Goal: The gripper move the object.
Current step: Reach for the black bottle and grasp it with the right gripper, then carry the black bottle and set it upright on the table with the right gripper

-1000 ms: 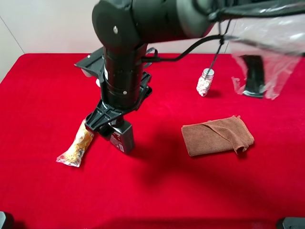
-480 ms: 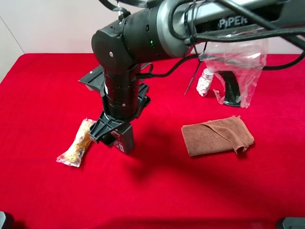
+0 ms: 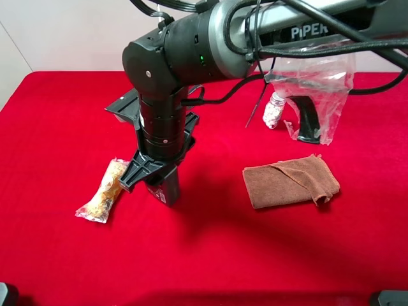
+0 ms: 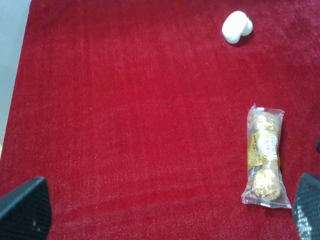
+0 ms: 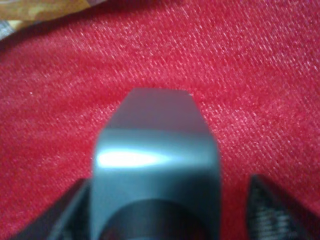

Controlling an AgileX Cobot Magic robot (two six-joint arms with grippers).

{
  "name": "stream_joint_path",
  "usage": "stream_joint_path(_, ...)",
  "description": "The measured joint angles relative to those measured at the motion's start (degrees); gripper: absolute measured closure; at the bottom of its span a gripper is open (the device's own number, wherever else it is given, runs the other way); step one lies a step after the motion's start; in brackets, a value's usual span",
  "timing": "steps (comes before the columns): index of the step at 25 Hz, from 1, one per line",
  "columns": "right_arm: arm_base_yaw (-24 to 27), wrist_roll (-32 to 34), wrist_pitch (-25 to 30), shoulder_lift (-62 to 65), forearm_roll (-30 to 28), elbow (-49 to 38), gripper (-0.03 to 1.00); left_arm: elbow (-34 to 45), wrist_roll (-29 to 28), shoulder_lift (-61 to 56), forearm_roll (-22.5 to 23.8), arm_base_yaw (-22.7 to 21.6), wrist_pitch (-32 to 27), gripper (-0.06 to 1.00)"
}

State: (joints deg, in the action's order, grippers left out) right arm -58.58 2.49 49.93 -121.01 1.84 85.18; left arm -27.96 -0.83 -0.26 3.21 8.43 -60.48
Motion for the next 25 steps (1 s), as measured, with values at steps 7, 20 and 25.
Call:
stream_joint_path(7, 0.0, 0.0, 0.1, 0.0, 0.1, 0.3, 0.67, 0.0, 0.0, 0.0, 0.0, 0.0, 0.0, -0.02)
stream_joint_path(20, 0.0, 0.0, 0.3, 0.1, 0.1, 0.3, 0.67, 0.0, 0.0, 0.0, 0.0, 0.0, 0.0, -0.02)
stream_joint_path(25, 0.0, 1.3, 2.0, 2.2, -0.3, 0.2, 0.67, 0.0, 0.0, 0.0, 0.0, 0.0, 0.0, -0.02)
